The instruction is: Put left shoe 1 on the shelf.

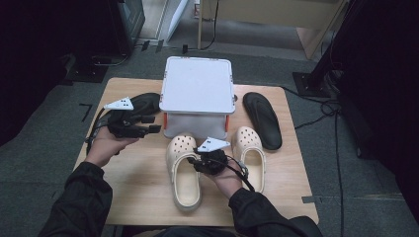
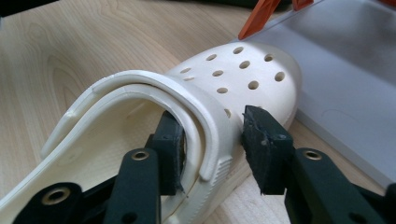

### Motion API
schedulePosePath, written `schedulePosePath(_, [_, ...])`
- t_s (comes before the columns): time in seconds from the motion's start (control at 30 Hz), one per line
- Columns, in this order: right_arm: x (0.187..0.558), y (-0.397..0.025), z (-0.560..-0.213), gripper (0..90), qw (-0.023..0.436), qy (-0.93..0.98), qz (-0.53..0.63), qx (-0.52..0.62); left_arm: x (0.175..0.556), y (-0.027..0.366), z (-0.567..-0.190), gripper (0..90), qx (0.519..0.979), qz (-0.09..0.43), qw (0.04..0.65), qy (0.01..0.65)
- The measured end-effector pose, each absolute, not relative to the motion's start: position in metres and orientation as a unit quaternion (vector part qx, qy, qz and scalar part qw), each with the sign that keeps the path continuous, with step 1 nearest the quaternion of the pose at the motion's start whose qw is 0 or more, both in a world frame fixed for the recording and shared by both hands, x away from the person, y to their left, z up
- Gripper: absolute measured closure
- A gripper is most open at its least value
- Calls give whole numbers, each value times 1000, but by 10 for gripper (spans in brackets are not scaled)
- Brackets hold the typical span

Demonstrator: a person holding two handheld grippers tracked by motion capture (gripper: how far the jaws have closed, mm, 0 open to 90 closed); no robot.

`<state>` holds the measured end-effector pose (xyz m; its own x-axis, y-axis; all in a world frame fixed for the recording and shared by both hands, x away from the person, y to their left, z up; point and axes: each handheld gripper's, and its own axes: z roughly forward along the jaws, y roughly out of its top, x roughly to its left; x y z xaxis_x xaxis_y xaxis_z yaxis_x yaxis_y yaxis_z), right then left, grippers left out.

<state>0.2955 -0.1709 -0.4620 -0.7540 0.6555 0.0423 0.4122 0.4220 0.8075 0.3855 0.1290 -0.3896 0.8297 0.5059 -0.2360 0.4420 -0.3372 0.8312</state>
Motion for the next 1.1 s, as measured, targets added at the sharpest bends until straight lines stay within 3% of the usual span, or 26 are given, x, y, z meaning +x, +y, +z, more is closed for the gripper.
schedulePosePath(0.37, [296, -175, -459, 718, 132, 824, 440, 331, 403, 114, -369, 463, 819, 39, 499, 279])
schedulePosePath(0.67, [298, -180, -449, 735, 129, 815, 448, 344, 418, 98, -362, 462, 825, 50, 497, 264])
schedulePosePath(1.1, [324, -183, -437, 735, 162, 810, 437, 356, 440, 96, -363, 647, 831, 59, 486, 266])
